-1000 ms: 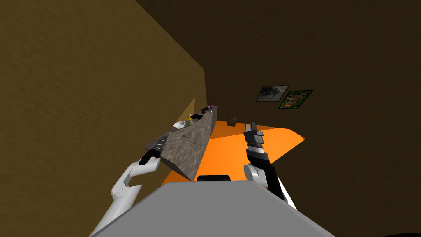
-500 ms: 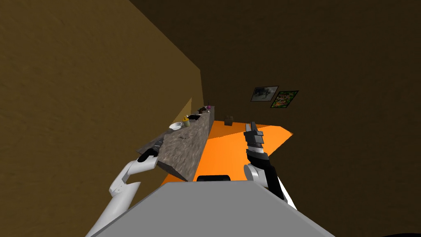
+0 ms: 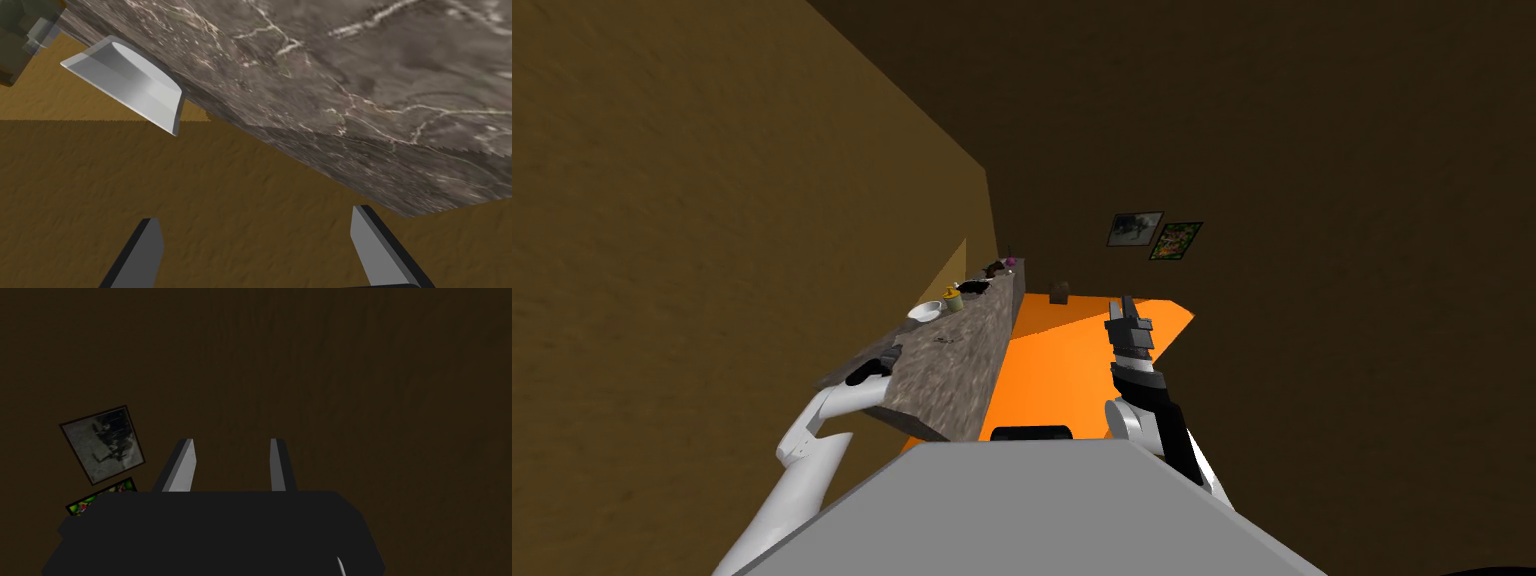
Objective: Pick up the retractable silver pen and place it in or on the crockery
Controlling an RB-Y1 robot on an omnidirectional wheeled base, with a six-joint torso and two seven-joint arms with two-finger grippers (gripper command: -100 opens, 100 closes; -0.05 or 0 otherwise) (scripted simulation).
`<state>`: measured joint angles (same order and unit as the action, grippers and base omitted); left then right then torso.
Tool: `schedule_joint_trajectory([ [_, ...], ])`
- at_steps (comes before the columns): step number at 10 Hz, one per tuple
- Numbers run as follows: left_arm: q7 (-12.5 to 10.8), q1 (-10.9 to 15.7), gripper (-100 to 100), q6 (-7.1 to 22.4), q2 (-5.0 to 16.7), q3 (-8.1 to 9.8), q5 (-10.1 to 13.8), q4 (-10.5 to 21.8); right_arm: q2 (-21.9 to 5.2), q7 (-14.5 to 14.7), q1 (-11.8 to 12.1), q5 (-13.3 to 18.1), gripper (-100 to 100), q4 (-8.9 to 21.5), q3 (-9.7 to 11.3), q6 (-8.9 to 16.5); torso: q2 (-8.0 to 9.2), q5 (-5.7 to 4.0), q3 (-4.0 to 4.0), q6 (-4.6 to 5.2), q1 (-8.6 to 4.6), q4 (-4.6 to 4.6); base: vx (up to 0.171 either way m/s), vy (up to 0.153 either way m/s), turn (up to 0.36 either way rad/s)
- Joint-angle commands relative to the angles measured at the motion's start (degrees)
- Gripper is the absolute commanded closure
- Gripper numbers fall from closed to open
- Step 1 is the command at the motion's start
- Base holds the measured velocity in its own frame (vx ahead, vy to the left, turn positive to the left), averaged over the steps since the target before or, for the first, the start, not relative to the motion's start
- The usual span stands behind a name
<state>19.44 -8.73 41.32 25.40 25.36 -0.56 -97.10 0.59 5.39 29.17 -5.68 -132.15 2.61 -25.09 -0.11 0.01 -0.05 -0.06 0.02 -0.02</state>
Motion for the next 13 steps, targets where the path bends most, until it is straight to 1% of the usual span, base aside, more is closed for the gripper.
schedule_joint_trajectory([
  [1, 0.1, 0.3, -100, 1.6, 0.5, 0.19, 0.3, 0.7, 0.0, 0.0, 0.0, 0.0, 0, 0.0, 0.0, 0.0, 0.00, 0.00, 0.00, 0.00, 0.00, 0.00, 0.003, -0.003, 0.021],
  [2, 0.7, 1.6, -100, 4.3, 1.4, 1.08, 0.6, 2.6, 0.0, 0.0, 0.0, 0.0, 0, 0.0, 0.0, 0.0, 0.02, 0.00, 0.01, -0.01, 0.03, 0.00, 0.010, -0.018, -0.209],
  [3, 0.7, 1.6, -100, 5.1, 1.4, 1.08, 0.6, 2.6, 0.0, 0.0, 0.0, 0.0, 0, 0.0, 0.0, 0.0, -0.02, 0.00, -0.01, 0.05, 0.00, 0.00, 0.014, -0.013, -0.117],
  [4, 1.2, 2.9, -100, 7.2, 2.3, 1.88, 0.9, 4.5, 0.0, 0.0, 0.0, 0.0, 0, 0.0, 0.0, 0.0, -0.02, 0.00, -0.01, -0.01, 0.01, 0.00, 0.022, -0.020, -0.143],
  [5, 1.2, 2.9, -100, 8.6, 2.3, 1.88, 0.9, 4.5, 0.0, 0.0, 0.0, 0.0, 0, 0.0, 0.0, 0.0, -0.06, 0.00, -0.03, 0.03, -0.01, -0.01, 0.019, -0.016, -0.102],
  [6, 1.6, 4.2, -100, 10.3, 3.3, 2.58, 1.2, 6.4, 0.0, 0.0, 0.0, 0.0, 0, 0.0, 0.0, 0.0, -0.03, 0.00, -0.02, -0.01, -0.01, -0.01, 0.032, -0.024, -0.201],
  [7, 1.6, 4.2, -100, 12.0, 3.3, 2.58, 1.2, 6.4, 0.0, 0.0, 0.0, 0.0, 0, 0.0, 0.0, 0.0, -0.09, -0.01, -0.05, 0.04, -0.03, -0.01, 0.028, -0.014, -0.096],
  [8, 2.1, 5.4, -100, 13.7, 4.2, 3.21, 1.5, 8.2, 0.0, 0.0, 0.0, 0.0, 0, 0.0, 0.0, 0.0, -0.07, 0.00, -0.04, -0.02, -0.01, -0.02, 0.036, -0.022, -0.204],
  [9, 2.1, 5.4, -100, 15.3, 4.2, 3.21, 1.5, 8.2, 0.0, 0.0, 0.0, 0.0, 0, 0.0, 0.0, 0.0, -0.11, -0.01, -0.06, 0.04, -0.03, -0.02, 0.027, -0.016, -0.091],
  [10, 2.5, 6.6, -100, 17.1, 5.2, 3.76, 1.9, 10.0, 0.0, 0.0, 0.0, 0.0, 0, 0.0, 0.0, 0.0, -0.08, 0.00, -0.05, -0.02, -0.02, -0.02, 0.031, -0.023, -0.188],
  [11, 2.5, 6.6, -100, 18.6, 5.2, 3.76, 1.9, 10.0, 0.0, 0.0, 0.0, 0.0, 0, 0.0, 0.0, 0.0, -0.09, -0.01, -0.05, 0.03, -0.04, -0.02, 0.026, -0.014, -0.070],
  [12, 2.9, 7.7, -100, 20.2, 6.2, 4.23, 2.2, 11.8, 0.0, 0.0, 0.0, 0.0, 0, 0.0, 0.0, 0.0, -0.07, 0.00, -0.04, -0.03, -0.02, -0.02, 0.032, -0.018, -0.146],
  [13, 2.9, 7.7, -100, 21.6, 6.2, 4.23, 2.2, 11.8, 0.0, 0.0, 0.0, 0.0, 0, 0.0, 0.0, 0.0, -0.08, -0.01, -0.05, 0.01, -0.02, -0.02, 0.031, -0.016, -0.069],
])
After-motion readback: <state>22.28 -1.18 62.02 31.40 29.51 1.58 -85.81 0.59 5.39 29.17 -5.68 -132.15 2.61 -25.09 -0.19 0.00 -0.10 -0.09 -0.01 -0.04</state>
